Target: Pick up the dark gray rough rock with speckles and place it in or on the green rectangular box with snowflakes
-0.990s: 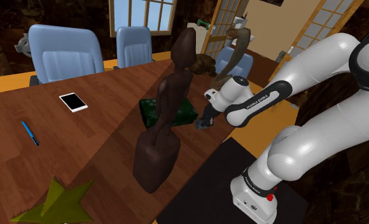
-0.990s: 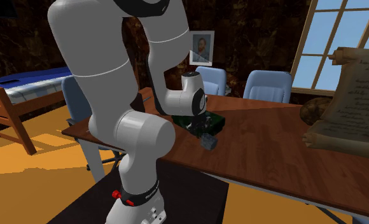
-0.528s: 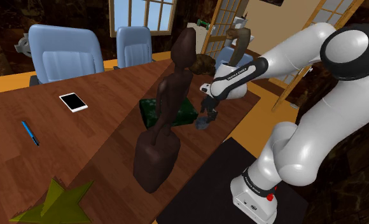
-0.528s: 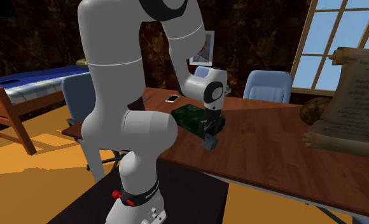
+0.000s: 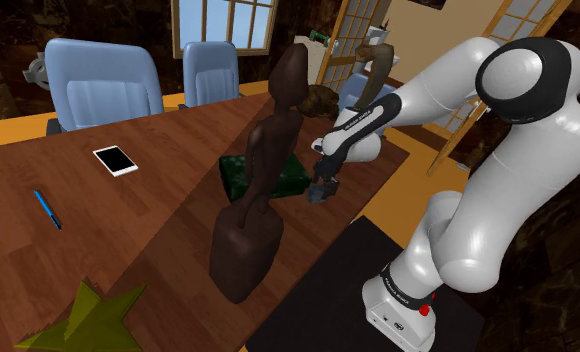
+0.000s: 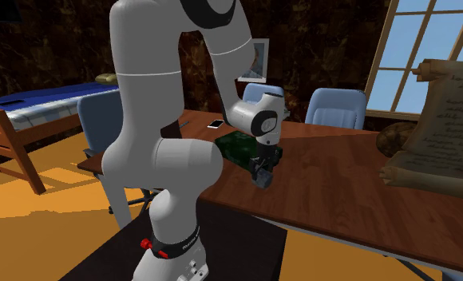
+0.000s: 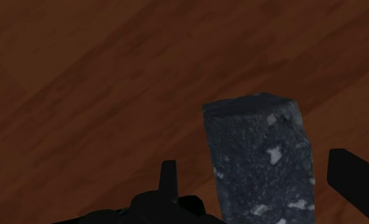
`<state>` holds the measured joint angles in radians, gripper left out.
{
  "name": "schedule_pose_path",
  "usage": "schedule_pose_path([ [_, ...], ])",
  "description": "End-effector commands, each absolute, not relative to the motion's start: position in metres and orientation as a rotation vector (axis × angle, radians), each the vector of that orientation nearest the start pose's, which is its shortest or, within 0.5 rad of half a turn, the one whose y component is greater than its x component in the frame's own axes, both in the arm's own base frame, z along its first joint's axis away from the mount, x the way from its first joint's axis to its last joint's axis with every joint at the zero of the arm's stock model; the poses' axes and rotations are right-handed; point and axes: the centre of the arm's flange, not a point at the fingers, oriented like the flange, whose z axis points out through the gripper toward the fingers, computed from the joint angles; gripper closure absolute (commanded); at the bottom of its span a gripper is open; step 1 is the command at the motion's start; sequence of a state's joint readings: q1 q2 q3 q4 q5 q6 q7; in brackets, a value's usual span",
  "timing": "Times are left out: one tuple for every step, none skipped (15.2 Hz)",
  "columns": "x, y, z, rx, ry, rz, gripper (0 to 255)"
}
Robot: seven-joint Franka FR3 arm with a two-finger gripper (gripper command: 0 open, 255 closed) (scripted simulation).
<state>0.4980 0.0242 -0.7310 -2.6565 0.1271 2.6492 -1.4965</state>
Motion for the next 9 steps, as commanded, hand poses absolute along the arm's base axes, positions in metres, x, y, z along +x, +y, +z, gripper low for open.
schedule_pose_path([
  [0.4074, -0.1017, 0.2319, -2.597, -1.684, -0.026, 0],
  [0.4074, -0.1017, 0.2319, -2.597, -1.684, -0.026, 0],
  [0.4074, -0.1017, 0.2319, -2.597, -1.684, -0.026, 0],
  [0.4074, -0.1017, 0.2319, -2.597, -1.684, -0.026, 0],
  [0.4074, -0.1017, 0.2319, -2.597, -1.684, -0.026, 255],
  [0.4074, -0.1017, 0.2319, -2.597, -1.684, -0.026, 255],
  [0.4074, -0.1017, 0.2319, -2.597, -1.684, -0.026, 255],
  [0.4074, -0.1017, 0.2320, -2.597, -1.684, -0.026, 255],
  [0.4074, -0.1018, 0.2319, -2.597, -1.684, -0.026, 255],
])
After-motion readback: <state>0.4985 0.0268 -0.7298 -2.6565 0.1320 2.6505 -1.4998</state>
